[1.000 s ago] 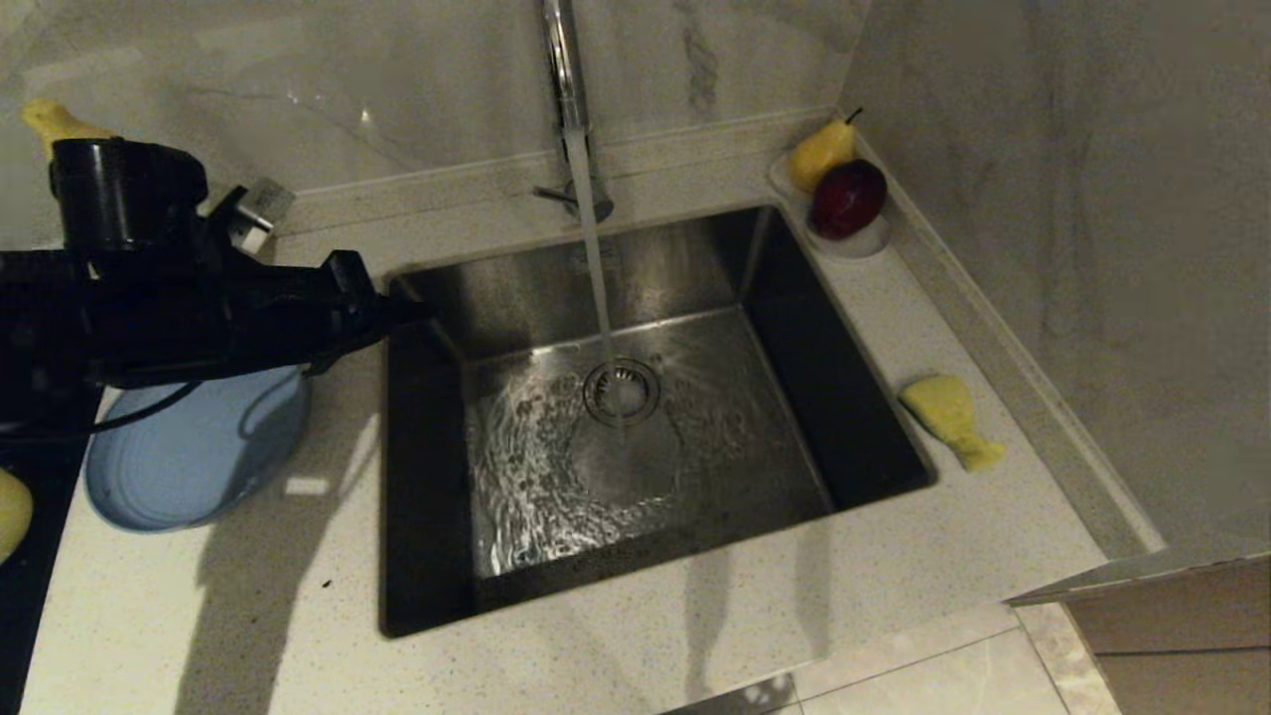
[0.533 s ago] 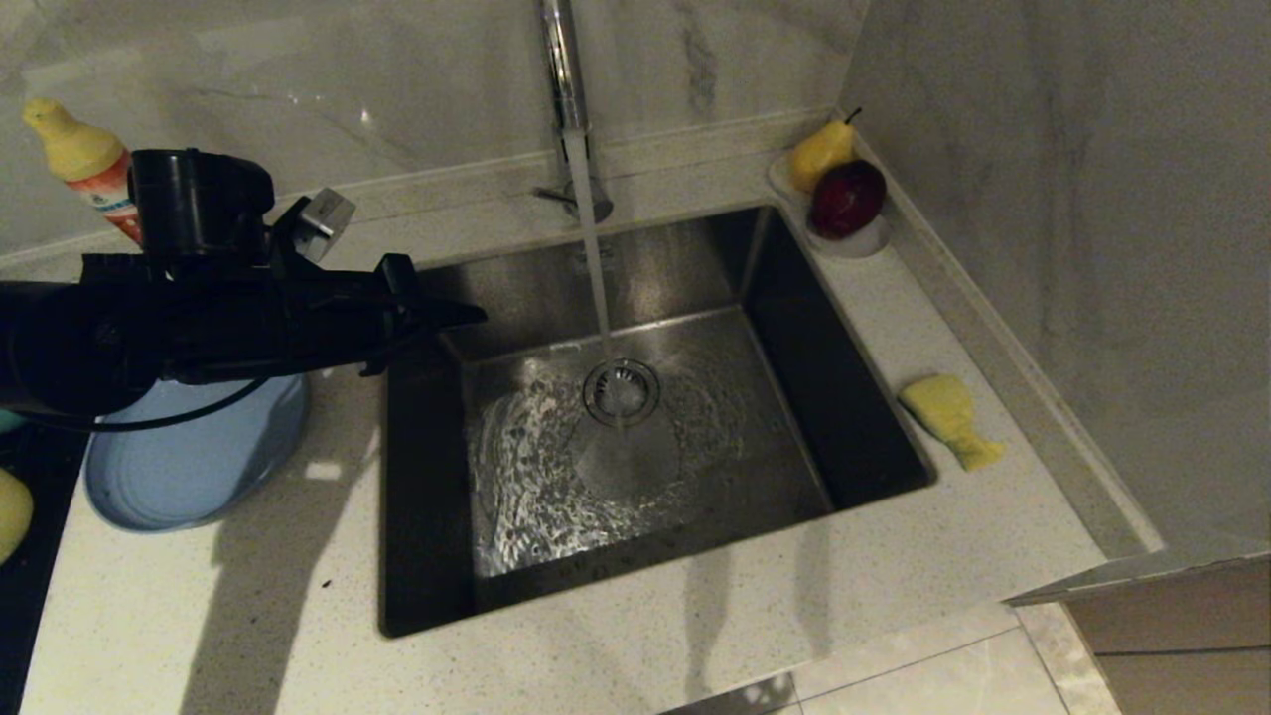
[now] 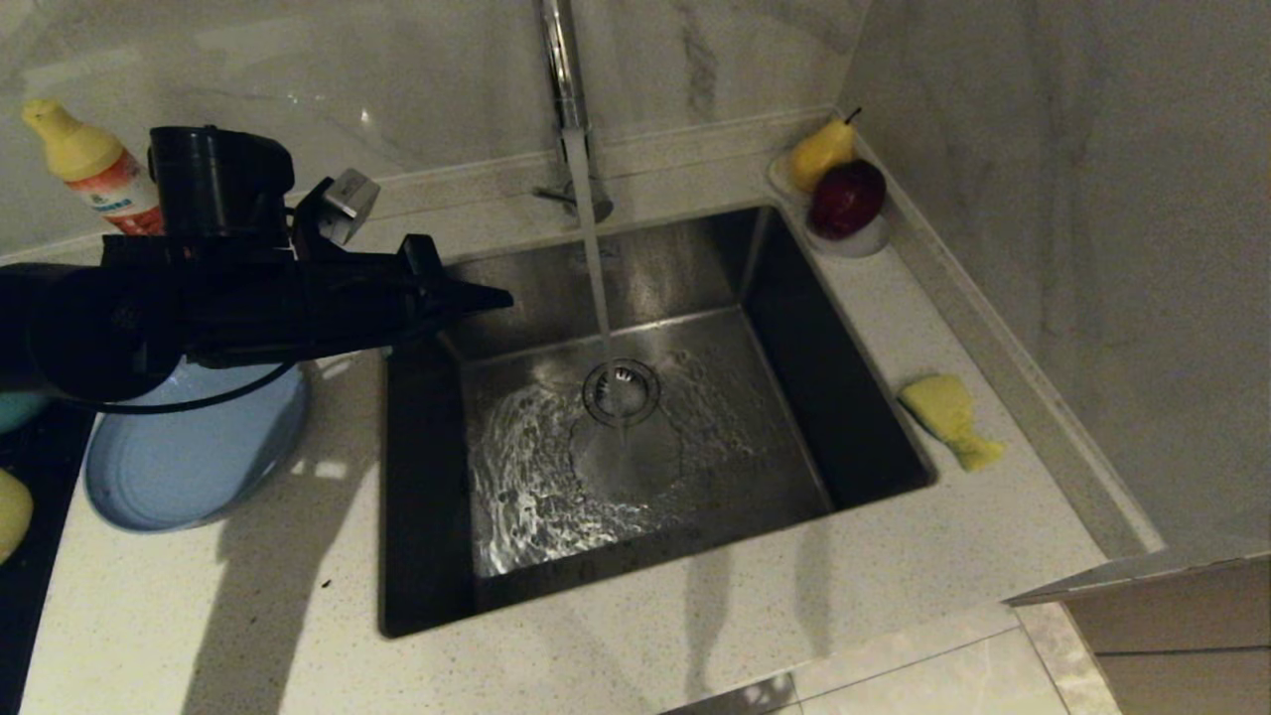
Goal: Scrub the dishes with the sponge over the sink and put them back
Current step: Turn off the faucet
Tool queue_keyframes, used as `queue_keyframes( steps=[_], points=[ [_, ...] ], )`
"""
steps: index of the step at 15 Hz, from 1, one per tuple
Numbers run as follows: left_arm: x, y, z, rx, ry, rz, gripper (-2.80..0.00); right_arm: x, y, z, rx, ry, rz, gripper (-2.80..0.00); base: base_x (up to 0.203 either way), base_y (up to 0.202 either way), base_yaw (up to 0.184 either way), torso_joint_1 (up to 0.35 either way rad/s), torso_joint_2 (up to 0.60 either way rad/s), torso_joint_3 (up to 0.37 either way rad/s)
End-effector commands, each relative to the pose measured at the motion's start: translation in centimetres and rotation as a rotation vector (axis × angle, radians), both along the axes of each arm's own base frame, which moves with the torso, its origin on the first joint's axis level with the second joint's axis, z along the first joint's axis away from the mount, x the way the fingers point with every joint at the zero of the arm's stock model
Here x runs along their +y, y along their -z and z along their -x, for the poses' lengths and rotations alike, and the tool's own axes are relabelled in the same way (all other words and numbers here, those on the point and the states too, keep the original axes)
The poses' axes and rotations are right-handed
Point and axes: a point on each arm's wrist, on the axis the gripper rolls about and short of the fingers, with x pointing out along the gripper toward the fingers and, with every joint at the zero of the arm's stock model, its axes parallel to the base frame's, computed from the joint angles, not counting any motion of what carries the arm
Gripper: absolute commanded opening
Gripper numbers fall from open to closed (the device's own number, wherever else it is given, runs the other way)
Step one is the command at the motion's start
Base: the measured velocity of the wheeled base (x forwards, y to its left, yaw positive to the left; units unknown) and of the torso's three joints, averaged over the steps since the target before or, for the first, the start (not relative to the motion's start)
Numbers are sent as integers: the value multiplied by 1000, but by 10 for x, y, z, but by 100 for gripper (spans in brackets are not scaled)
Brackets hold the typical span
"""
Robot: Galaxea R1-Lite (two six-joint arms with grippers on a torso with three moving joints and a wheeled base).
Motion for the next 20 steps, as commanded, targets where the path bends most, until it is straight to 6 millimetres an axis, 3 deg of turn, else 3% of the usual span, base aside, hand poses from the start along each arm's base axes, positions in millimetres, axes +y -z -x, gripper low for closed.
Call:
queue_keyframes(
  steps=[1, 4, 13, 20],
  points=[
    [-6, -3, 2, -8, 19, 6, -280, 0, 0, 0, 1, -1, 1, -280, 0, 0, 0, 0, 0, 0],
    [-12, 0, -1, -2, 37, 2, -280, 0, 0, 0, 0, -1, 1, -280, 0, 0, 0, 0, 0, 0],
    [-13, -14, -4, -54, 29, 10, -280, 0, 0, 0, 0, -1, 1, -280, 0, 0, 0, 0, 0, 0],
    [-15, -10, -16, -66, 20, 9, -280, 0, 0, 0, 1, -1, 1, -280, 0, 0, 0, 0, 0, 0]
  ],
)
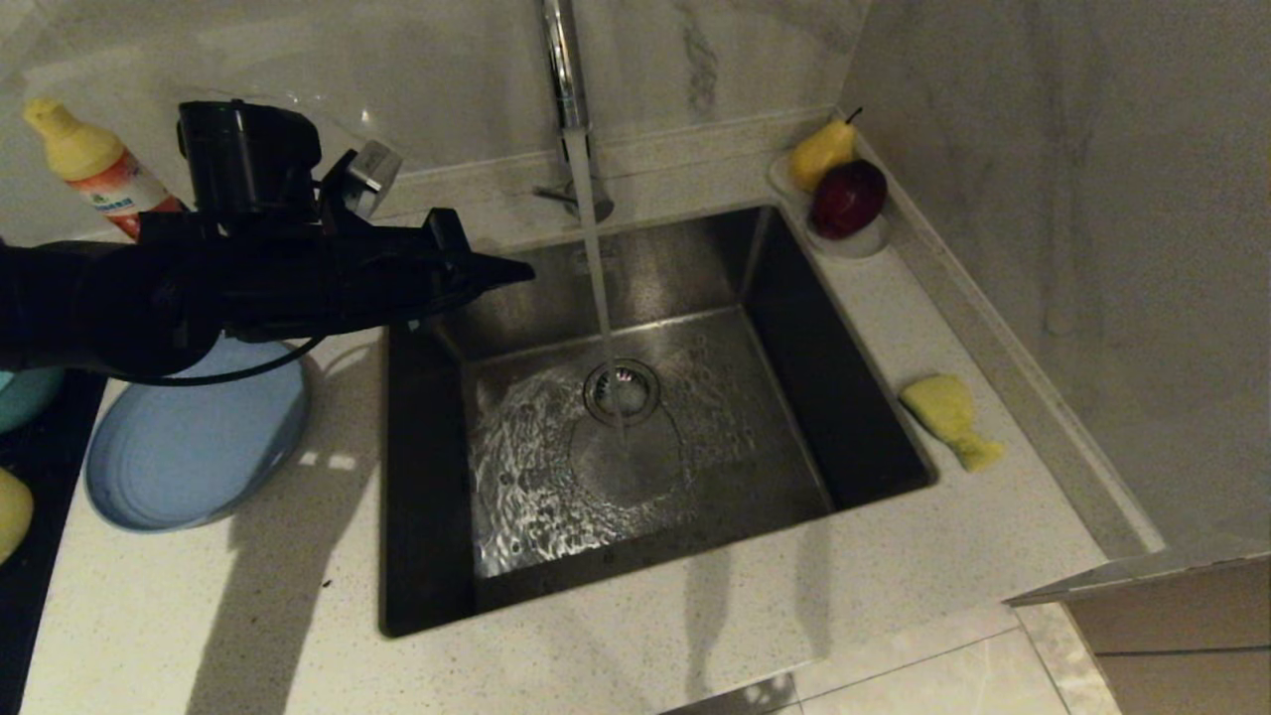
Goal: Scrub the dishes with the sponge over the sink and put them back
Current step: Turn off the faucet
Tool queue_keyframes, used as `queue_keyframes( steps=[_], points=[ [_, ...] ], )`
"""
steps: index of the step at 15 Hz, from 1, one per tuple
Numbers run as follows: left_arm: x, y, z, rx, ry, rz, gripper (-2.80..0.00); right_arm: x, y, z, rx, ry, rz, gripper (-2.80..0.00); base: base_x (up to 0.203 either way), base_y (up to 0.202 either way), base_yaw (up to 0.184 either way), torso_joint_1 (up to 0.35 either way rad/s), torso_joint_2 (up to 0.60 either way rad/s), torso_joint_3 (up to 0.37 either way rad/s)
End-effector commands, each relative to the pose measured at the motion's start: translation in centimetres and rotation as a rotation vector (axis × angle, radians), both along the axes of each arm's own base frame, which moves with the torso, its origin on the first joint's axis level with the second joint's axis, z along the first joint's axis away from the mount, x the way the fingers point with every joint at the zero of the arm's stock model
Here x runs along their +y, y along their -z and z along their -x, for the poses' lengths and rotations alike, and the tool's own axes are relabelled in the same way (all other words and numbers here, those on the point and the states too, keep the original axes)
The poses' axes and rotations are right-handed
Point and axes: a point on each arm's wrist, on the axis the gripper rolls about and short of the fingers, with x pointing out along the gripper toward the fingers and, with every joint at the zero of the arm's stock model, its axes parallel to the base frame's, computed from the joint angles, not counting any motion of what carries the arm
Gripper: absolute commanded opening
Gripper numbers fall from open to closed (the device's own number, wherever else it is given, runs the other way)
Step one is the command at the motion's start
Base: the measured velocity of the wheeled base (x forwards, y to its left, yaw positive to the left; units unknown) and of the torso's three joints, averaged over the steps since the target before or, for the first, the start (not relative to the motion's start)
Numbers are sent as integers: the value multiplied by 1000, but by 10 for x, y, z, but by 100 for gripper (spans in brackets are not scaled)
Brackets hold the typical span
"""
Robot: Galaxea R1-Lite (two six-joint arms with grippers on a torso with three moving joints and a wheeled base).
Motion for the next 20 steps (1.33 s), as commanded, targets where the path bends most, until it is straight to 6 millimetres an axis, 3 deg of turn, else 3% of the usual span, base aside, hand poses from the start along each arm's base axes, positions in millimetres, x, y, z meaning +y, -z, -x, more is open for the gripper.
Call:
queue_keyframes(
  steps=[1, 20],
  points=[
    [-1, 1, -6, -19, -21, 4, -280, 0, 0, 0, 1, -1, 1, -280, 0, 0, 0, 0, 0, 0],
    [-7, -6, -40, -52, -87, 84, -280, 0, 0, 0, 1, -1, 1, -280, 0, 0, 0, 0, 0, 0]
  ],
)
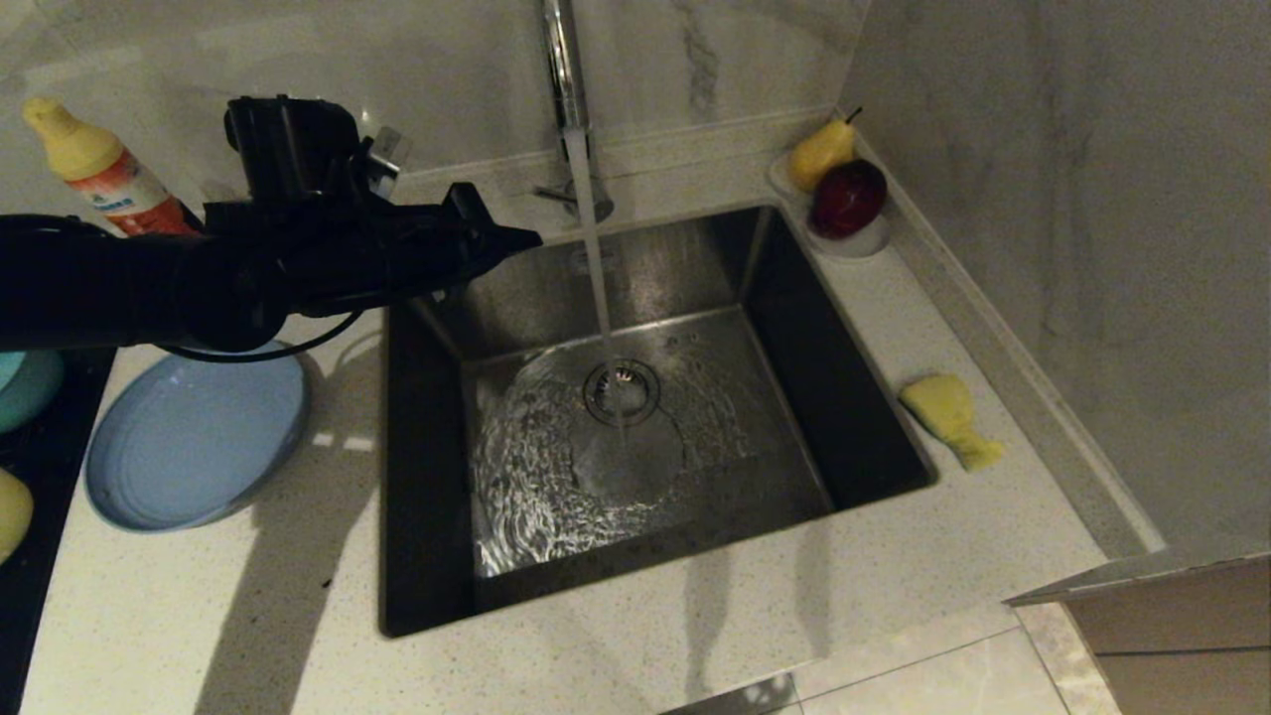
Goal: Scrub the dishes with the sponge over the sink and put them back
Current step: Turn off the faucet
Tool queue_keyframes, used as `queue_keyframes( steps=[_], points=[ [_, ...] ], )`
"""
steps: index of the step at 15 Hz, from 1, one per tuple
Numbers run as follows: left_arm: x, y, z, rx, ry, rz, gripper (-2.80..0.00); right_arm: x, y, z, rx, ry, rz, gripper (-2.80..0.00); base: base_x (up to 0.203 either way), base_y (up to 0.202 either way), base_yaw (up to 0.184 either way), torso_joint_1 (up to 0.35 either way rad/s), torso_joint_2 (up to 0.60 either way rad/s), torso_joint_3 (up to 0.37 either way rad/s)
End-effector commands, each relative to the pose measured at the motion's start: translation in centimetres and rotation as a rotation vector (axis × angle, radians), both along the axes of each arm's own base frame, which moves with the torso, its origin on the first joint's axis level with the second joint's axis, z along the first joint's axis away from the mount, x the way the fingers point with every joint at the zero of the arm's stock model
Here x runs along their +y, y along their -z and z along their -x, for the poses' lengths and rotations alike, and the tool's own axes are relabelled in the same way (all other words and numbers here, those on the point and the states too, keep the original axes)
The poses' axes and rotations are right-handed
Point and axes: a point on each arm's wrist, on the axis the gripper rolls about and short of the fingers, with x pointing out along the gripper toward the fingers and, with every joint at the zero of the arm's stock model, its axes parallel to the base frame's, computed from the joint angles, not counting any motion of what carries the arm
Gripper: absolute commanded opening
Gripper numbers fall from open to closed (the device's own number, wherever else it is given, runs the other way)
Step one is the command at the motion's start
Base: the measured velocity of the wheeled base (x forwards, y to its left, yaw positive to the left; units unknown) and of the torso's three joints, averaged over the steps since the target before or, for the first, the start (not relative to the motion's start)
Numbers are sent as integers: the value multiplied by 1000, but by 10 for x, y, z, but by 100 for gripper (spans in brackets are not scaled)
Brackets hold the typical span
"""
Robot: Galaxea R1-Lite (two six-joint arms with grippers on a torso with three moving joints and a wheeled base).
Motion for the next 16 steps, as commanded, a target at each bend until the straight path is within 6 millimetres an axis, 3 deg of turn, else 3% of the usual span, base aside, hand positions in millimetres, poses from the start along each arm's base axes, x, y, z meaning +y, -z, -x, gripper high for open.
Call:
queue_keyframes(
  steps=[1, 4, 16],
  points=[
    [0, -5, -1, -8, 2, 20, -280, 0, 0, 0, 1, -1, 0, -280, 0, 0, 0, 0, 0, 0],
    [-4, -13, -1, -34, 9, 37, -280, 0, 0, 0, 0, -1, 0, -280, 0, 0, 0, 0, 0, 0],
    [-11, -3, -16, -38, -36, 36, -280, 0, 0, 0, 1, -1, 0, -280, 0, 0, 0, 0, 0, 0]
  ],
)
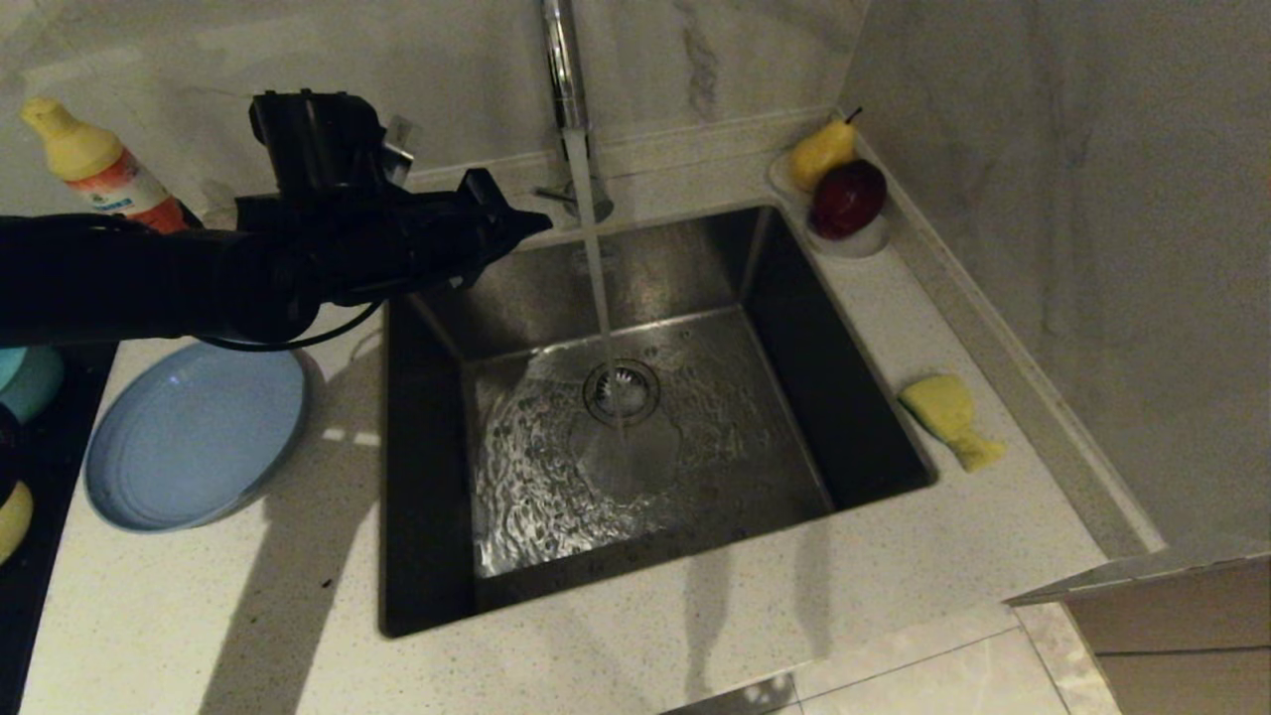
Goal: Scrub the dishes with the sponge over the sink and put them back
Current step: Turn off the faucet
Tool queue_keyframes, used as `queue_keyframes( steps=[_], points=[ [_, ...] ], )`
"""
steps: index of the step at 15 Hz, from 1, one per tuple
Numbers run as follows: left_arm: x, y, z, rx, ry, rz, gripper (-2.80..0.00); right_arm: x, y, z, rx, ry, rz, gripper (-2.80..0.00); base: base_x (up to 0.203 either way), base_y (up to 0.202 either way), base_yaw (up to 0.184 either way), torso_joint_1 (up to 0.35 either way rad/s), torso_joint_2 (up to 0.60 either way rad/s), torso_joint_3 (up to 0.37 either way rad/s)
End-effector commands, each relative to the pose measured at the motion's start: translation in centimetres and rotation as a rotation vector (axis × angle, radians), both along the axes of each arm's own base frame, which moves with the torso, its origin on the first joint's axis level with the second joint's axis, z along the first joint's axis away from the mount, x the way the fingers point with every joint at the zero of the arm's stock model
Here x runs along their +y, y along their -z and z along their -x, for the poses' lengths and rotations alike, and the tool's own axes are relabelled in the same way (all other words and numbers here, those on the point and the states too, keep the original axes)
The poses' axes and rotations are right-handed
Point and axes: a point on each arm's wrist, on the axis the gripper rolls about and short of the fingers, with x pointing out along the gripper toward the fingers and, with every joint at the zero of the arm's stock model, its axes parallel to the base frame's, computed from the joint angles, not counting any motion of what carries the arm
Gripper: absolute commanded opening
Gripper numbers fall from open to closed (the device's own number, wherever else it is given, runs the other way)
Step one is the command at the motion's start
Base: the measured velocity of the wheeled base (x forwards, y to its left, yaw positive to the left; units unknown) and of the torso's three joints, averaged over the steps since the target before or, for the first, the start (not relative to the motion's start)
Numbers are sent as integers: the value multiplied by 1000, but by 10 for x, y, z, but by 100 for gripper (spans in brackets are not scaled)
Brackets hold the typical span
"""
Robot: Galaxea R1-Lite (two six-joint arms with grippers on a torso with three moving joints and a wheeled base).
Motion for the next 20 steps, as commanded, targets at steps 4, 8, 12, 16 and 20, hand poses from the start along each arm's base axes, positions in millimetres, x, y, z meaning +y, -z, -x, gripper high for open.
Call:
queue_keyframes(
  steps=[4, 8, 12, 16, 20],
  points=[
    [0, -5, -8, -31, -66, 13, -280, 0, 0, 0, 1, -1, 1, -280, 0, 0, 0, 0, 0, 0],
    [-1, -9, -9, -34, -65, 37, -280, 0, 0, 0, 1, -1, 1, -280, 0, 0, 0, 0, 0, 0],
    [-3, -8, -17, -39, -68, 43, -280, 0, 0, 0, 0, -1, 1, -280, 0, 0, 0, 0, 0, 0],
    [-4, -6, -25, -44, -73, 49, -280, 0, 0, 0, 0, -1, 1, -280, 0, 0, 0, 0, 0, 0],
    [-5, -13, -26, -69, -73, 61, -280, 0, 0, 0, 1, -1, 1, -280, 0, 0, 0, 0, 0, 0]
  ],
)
